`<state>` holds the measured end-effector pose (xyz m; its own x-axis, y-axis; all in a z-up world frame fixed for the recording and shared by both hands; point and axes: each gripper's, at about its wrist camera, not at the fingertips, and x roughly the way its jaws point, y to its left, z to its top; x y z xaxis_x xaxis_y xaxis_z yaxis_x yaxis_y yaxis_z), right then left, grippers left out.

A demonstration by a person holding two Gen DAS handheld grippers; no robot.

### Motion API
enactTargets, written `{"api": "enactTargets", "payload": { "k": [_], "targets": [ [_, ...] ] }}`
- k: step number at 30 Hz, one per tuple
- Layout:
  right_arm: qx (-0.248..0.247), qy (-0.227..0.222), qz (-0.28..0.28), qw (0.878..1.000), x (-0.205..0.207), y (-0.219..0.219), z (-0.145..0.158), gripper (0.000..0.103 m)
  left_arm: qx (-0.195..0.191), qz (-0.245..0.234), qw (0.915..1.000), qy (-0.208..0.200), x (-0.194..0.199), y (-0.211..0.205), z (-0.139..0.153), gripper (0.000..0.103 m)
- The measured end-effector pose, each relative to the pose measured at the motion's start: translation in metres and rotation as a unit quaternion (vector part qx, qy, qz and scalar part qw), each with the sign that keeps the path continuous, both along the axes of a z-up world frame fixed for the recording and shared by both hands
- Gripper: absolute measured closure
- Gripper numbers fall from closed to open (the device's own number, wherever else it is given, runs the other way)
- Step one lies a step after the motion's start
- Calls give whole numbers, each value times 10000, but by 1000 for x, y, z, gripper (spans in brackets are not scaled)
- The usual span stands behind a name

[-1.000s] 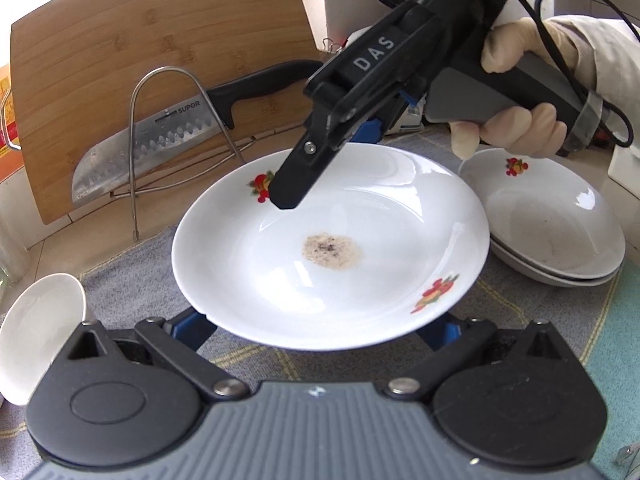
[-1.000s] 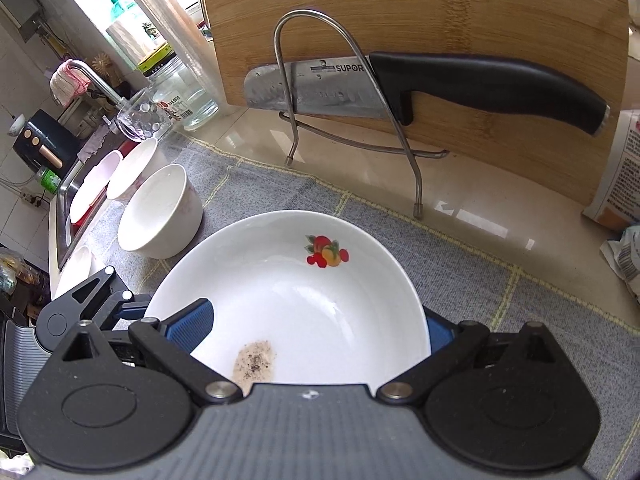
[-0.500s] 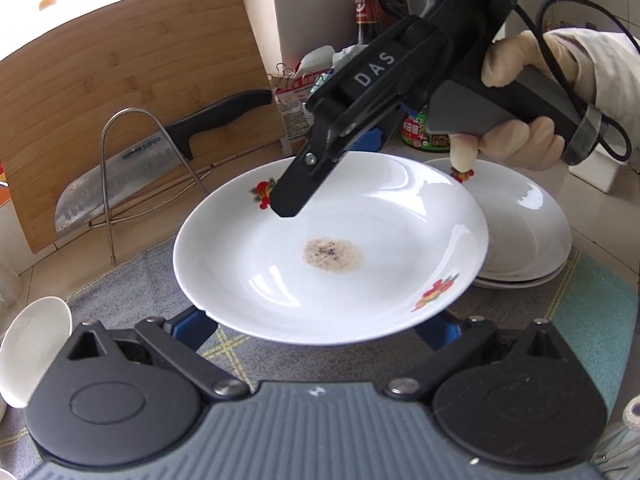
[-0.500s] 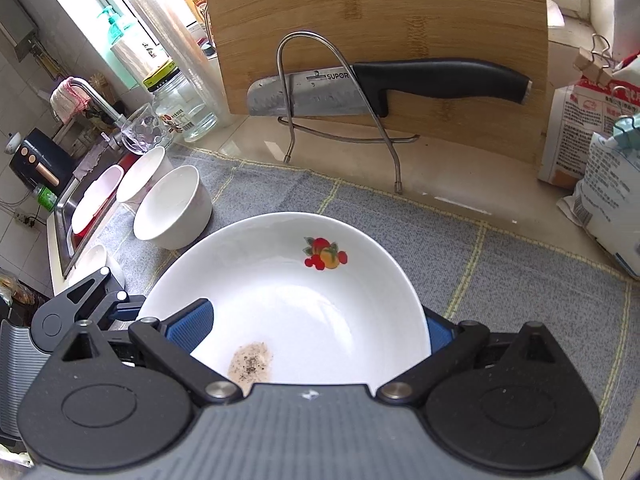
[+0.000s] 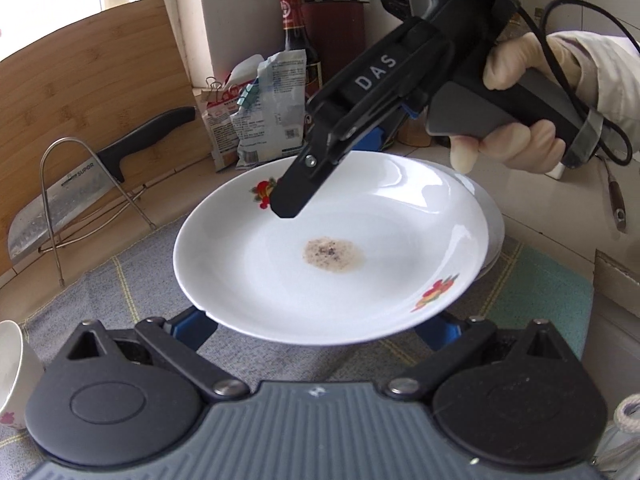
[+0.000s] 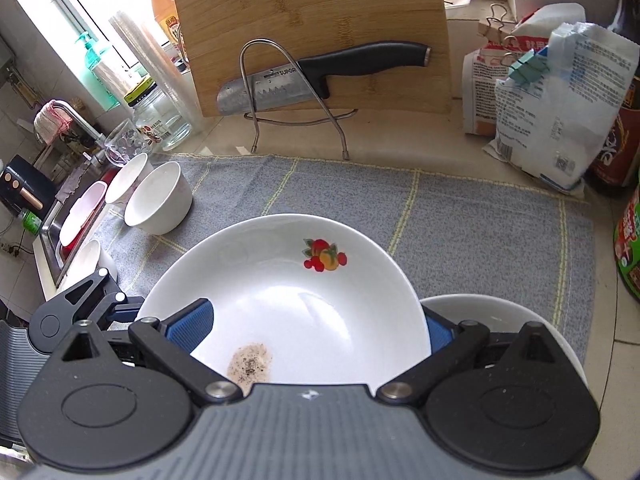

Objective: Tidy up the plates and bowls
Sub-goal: 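Lower the stained plate onto the plate stack and open the right gripper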

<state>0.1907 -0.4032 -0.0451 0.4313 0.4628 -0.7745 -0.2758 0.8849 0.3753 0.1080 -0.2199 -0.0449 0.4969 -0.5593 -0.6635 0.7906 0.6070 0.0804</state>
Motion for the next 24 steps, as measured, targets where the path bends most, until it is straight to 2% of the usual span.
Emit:
{"api": "enactTargets", "payload": {
  "k": [12,24],
  "targets": [
    [-39,27,-551,9985,-40,-43,-3,0,20,-526,9986,68,-6,-30,-3,1],
    [-39,179,-911,9957,-55,-68,-16,0,116,-803,9963,276,-8,-53,-15,1]
  ]
}}
